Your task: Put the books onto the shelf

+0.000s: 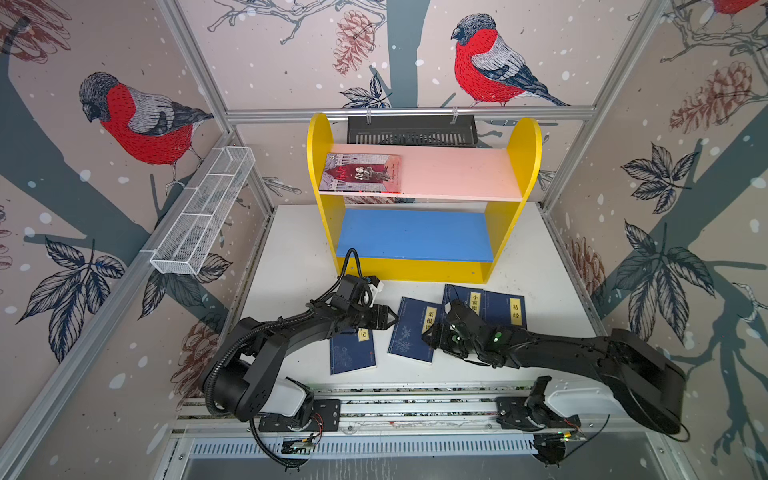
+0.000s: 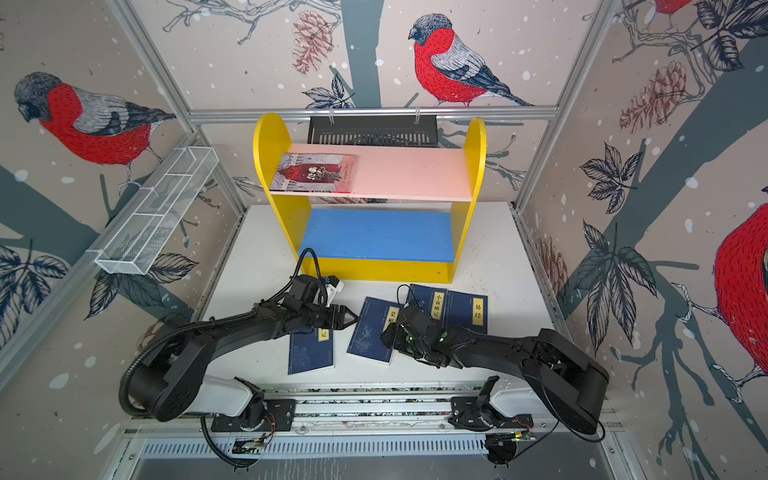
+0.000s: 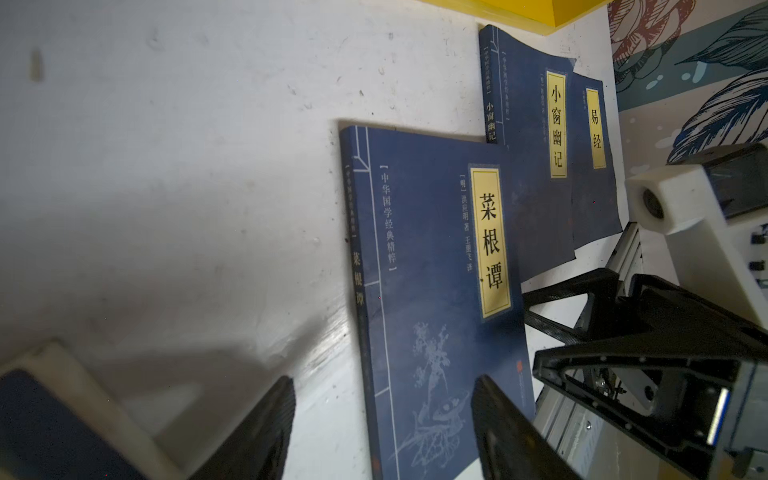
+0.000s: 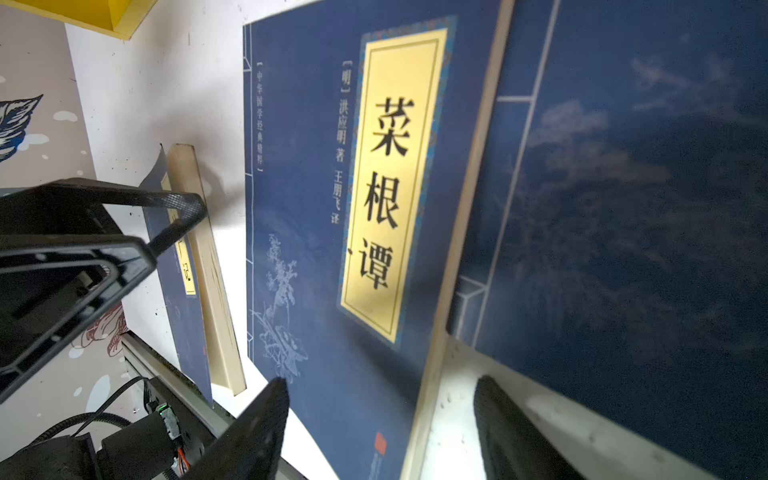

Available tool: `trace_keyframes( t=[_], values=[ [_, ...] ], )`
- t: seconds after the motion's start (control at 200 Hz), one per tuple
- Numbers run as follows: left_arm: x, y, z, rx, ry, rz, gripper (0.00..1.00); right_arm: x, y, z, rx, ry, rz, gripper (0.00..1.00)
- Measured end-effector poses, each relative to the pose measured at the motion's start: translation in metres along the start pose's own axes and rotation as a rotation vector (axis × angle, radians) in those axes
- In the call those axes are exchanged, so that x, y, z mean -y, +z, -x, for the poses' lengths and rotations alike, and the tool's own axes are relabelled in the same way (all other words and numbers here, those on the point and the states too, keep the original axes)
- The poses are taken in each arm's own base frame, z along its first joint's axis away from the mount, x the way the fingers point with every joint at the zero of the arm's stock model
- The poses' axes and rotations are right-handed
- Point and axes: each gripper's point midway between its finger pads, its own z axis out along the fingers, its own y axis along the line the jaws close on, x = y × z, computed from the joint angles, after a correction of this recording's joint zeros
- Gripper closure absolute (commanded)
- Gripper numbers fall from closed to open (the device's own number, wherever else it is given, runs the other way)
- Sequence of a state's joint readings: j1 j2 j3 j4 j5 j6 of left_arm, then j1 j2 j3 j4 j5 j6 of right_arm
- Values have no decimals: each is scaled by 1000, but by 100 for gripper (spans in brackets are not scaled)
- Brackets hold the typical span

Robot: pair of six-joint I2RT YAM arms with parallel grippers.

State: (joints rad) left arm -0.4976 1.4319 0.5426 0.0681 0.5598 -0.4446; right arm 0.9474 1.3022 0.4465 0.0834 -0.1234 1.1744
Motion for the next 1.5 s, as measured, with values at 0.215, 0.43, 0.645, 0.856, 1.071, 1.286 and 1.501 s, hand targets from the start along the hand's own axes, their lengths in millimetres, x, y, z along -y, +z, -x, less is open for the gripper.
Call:
trace_keyframes(
  t=[0.215, 0.43, 0.645, 0.856, 1.071, 1.286, 1.501],
  values=[
    [0, 7, -12, -35, -32, -32, 34, -6, 4, -1, -13, 1, 41, 27],
    [8, 14, -14, -56, -34, -98, 36, -16, 12, -1, -21, 3, 104, 29],
    [8, 15, -13, -53, -44, -105, 41, -20, 16, -1, -23, 23, 129, 35],
    [10, 9, -16, -43, -51, -101, 42, -17, 15, -1, -17, 51, 134, 45],
    [15, 6, -16, -41, -52, -120, 45, -13, 11, -2, -18, 74, 130, 64],
    [23, 3, -15, -35, -58, -159, 47, -16, 4, 2, 4, 94, 171, 75],
    [22, -2, -4, 1, -40, -123, 45, -15, 2, 4, 11, 102, 167, 47]
  ],
)
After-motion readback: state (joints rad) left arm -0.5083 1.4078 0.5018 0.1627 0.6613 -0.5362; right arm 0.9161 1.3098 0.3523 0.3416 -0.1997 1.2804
